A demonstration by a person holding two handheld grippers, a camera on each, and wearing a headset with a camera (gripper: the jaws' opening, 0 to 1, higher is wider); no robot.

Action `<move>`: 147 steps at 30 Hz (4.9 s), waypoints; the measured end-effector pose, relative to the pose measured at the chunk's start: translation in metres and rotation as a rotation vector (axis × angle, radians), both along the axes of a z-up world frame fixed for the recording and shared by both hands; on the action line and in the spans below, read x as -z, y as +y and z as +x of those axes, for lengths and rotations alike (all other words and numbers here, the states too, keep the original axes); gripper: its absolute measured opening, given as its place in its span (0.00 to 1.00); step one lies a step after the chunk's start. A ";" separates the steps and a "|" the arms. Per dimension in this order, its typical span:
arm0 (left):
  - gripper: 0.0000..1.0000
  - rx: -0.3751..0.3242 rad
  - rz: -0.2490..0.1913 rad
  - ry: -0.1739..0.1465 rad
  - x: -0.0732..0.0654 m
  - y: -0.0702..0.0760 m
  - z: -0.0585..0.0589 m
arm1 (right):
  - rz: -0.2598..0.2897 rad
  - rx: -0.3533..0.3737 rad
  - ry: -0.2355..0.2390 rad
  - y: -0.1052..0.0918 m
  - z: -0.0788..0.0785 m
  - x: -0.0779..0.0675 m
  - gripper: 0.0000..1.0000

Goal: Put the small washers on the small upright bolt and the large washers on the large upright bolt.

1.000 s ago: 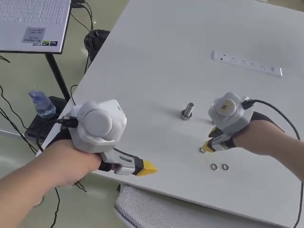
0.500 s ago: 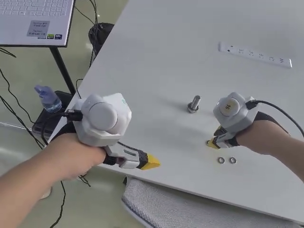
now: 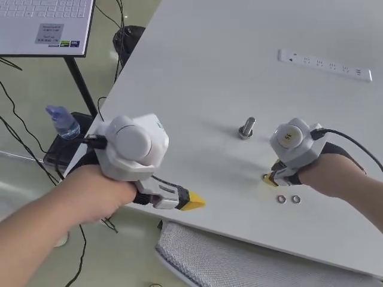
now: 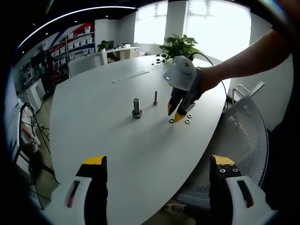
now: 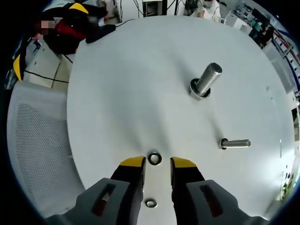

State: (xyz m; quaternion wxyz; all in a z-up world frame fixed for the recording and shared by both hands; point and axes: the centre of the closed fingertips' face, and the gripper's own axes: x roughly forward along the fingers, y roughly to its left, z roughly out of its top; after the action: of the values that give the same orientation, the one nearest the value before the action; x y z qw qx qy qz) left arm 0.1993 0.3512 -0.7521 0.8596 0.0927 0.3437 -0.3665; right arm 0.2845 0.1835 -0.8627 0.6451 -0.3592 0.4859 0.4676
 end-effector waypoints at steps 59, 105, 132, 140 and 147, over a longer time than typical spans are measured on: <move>0.90 -0.084 -0.021 -0.007 -0.002 -0.003 0.007 | 0.020 -0.047 0.024 -0.005 0.011 0.014 0.13; 0.91 -0.089 -0.011 -0.032 -0.008 -0.018 0.019 | 0.039 0.052 -0.010 -0.049 0.052 -0.057 0.13; 0.89 -0.075 -0.012 -0.003 -0.001 -0.023 0.015 | 0.046 0.021 -0.046 -0.033 0.104 -0.064 0.13; 0.89 -0.073 -0.014 0.001 0.000 -0.024 0.020 | 0.043 0.007 -0.039 -0.029 0.105 -0.061 0.13; 0.88 -0.073 -0.015 0.007 0.001 -0.024 0.020 | 0.034 -0.001 -0.028 -0.028 0.113 -0.052 0.13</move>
State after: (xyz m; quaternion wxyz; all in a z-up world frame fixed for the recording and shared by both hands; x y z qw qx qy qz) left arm 0.2193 0.3277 -0.7536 0.8719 0.0724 0.3469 -0.3380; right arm 0.3975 0.1554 -0.8110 0.6576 -0.3550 0.4689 0.4709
